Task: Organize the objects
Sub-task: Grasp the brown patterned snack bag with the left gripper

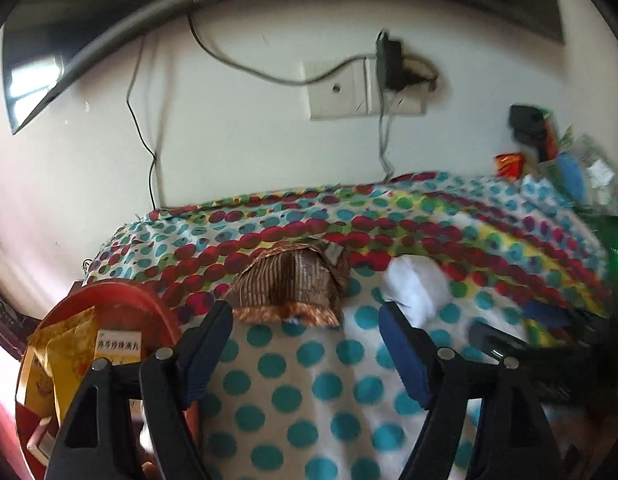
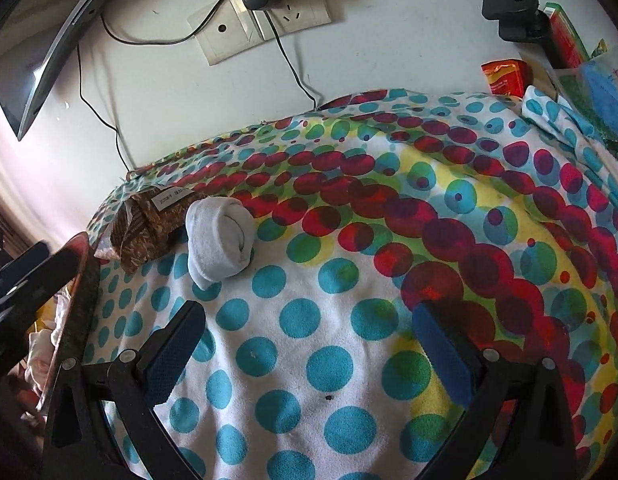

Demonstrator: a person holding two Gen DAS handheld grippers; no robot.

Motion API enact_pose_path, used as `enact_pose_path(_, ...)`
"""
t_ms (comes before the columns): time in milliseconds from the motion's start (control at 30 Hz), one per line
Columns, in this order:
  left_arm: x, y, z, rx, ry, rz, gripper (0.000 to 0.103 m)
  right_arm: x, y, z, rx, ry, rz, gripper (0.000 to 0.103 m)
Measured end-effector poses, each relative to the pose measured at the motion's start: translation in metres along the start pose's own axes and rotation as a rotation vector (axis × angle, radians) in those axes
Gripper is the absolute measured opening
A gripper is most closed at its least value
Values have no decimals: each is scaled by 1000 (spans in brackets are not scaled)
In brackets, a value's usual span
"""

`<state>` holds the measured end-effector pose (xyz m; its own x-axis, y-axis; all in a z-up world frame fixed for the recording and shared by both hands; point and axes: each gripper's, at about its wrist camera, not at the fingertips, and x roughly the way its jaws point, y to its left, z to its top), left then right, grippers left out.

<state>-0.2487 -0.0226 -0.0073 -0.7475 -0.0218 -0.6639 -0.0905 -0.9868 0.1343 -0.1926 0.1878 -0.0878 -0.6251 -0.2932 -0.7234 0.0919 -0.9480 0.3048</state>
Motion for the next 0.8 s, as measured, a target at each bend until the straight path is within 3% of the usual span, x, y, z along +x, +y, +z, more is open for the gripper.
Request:
enact_pose_path(300, 47, 6, 22, 62, 87, 15, 79, -1, -2, 0, 13, -6, 21, 103)
enact_pose_path(367, 43, 3, 27, 173, 109, -29, 79, -1, -4, 0, 25, -11, 36, 103)
enact_pose_path(433, 35, 0, 24, 356, 153, -64, 80, -2, -4, 0, 31, -14, 44, 103)
enact_pose_path(533, 30, -5, 11, 611, 199, -51, 80, -2, -4, 0, 25, -12, 36, 103)
enact_pose_path(600, 37, -5, 6, 694, 230, -28, 80, -1, -2, 1, 20, -9, 28, 103)
enact_pose_path(667, 46, -6, 3, 733, 264, -70, 80, 0, -2, 1, 23, -10, 32, 103)
enact_pose_path(800, 69, -15, -1, 842, 285, -63, 80, -2, -7, 1, 51, -23, 69, 103)
